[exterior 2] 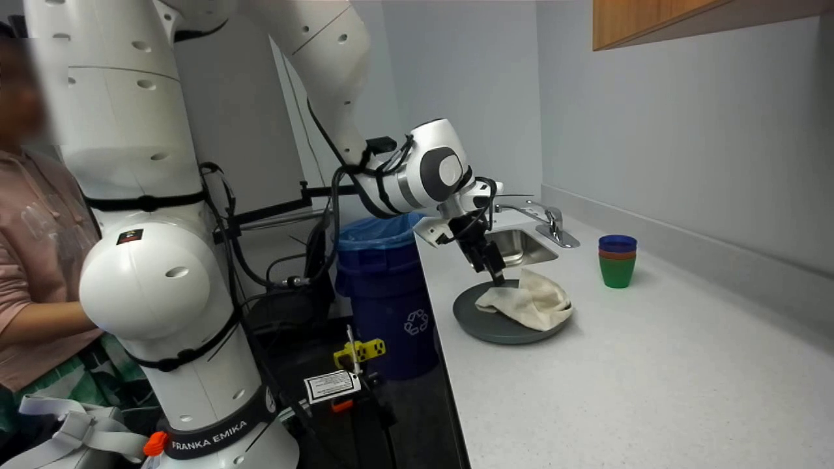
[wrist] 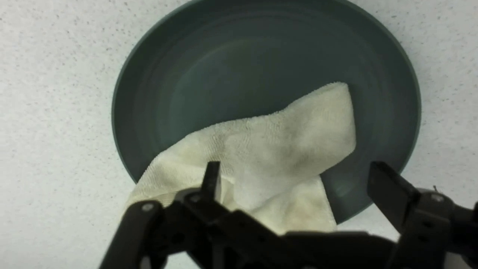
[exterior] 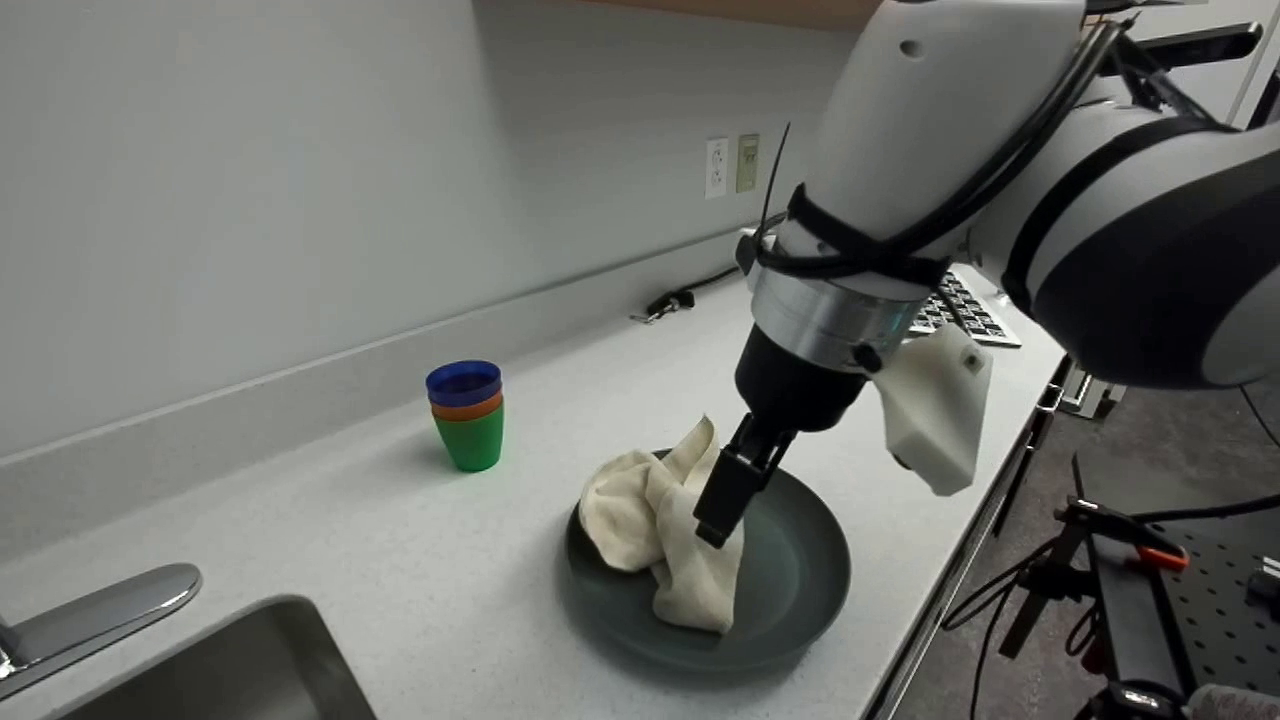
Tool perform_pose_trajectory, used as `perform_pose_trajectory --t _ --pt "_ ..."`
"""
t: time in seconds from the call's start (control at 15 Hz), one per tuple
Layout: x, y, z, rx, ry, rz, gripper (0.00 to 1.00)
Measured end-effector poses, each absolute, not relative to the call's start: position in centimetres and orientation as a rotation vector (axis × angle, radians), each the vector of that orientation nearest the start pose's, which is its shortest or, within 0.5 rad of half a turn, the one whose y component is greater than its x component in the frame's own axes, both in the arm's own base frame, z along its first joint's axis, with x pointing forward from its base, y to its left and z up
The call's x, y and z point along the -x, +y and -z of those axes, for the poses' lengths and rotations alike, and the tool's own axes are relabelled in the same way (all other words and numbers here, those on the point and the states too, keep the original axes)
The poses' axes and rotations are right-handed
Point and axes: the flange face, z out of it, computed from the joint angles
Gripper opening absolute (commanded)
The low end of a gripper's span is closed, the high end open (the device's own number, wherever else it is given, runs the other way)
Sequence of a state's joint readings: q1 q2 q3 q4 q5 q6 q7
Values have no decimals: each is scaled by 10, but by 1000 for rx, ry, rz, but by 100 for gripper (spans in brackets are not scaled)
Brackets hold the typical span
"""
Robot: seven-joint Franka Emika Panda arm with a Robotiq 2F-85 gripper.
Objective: Use the white towel to wipe the plate
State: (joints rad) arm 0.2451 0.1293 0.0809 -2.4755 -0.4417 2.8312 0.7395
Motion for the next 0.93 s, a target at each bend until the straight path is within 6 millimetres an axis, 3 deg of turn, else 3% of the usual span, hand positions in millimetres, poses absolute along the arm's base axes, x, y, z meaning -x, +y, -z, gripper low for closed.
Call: perform_pose_trajectory --t 0.4,0.67,0.73,0.8,0.93 --pt "-497 192 -233 3175 61 490 100" --pt "-512 192 -202 3192 119 444 100" --pt "-515 189 -193 3202 132 429 93" --pt "-517 185 -184 3212 145 413 74" --pt "-520 180 -172 3225 161 395 68"
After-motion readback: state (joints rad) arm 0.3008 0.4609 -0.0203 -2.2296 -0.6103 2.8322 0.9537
